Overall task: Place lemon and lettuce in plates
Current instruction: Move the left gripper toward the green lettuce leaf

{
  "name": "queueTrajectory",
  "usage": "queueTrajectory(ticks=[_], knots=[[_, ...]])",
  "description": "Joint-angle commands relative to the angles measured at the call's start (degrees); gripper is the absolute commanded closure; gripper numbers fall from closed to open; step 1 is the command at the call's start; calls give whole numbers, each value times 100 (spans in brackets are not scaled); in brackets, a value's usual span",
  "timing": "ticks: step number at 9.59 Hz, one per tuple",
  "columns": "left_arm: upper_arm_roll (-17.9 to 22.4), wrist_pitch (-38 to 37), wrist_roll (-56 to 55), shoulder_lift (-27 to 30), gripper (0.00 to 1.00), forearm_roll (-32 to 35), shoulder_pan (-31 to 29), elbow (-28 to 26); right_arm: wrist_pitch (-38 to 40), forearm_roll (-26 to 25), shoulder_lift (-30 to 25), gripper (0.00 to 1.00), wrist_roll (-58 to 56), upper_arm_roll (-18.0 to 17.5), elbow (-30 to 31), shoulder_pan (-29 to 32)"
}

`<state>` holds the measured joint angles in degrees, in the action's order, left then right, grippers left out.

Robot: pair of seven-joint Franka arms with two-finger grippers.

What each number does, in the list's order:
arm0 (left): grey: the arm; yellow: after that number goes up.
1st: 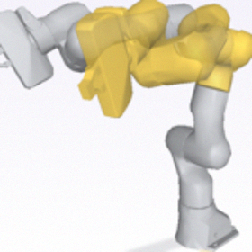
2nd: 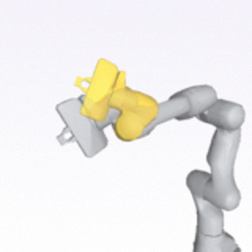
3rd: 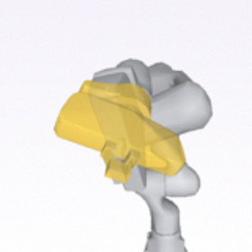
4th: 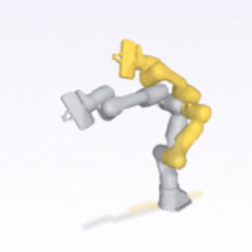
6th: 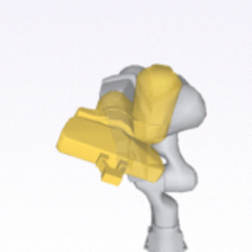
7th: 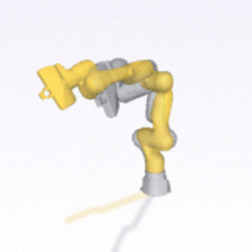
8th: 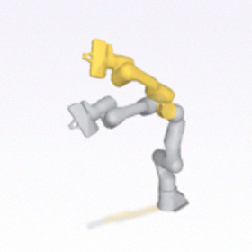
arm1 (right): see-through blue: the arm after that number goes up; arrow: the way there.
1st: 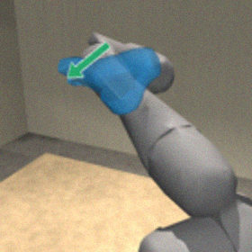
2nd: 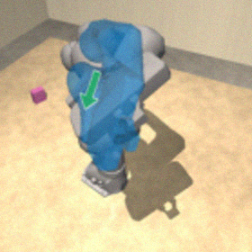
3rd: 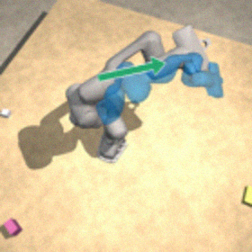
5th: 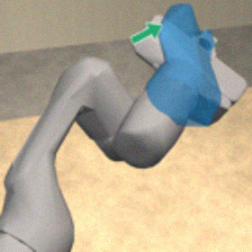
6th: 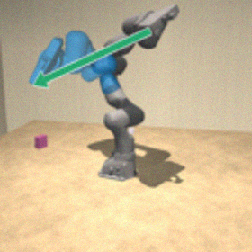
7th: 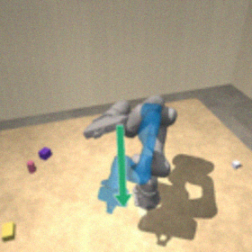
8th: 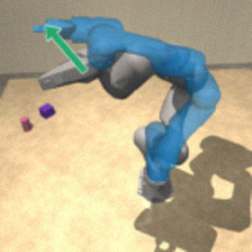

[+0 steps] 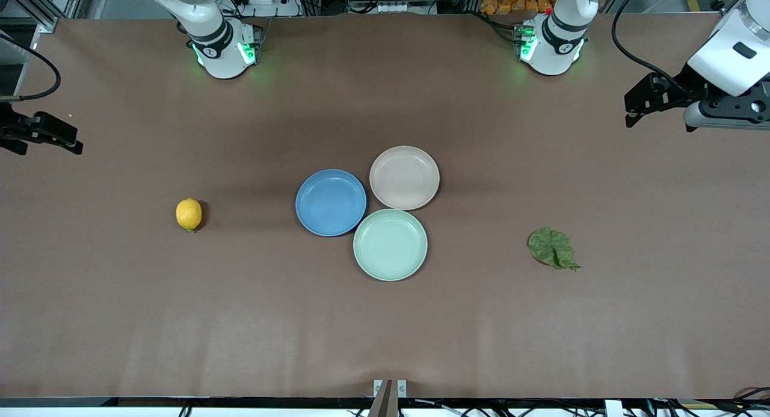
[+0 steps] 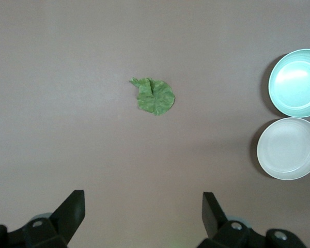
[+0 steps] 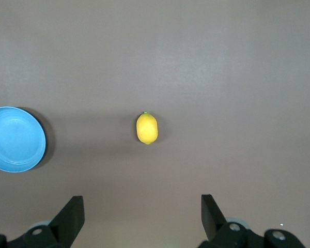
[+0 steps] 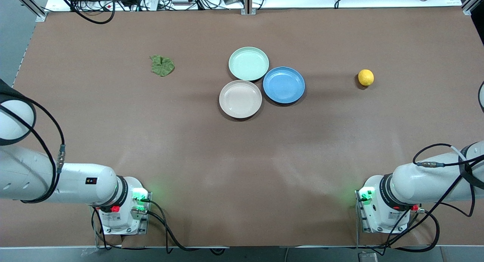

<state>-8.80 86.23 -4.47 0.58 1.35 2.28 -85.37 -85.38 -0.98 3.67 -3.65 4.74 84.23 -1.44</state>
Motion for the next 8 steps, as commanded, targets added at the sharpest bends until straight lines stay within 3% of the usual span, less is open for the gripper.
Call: queueTrajectory(ticks=[1, 8], knots=[[-16, -37, 78, -232, 0, 32, 18, 117, 118, -7, 99, 0, 92, -9, -188, 13], [-25, 815, -63, -1155, 0, 85, 124, 117, 127, 2, 99, 0, 92, 0, -135, 4]])
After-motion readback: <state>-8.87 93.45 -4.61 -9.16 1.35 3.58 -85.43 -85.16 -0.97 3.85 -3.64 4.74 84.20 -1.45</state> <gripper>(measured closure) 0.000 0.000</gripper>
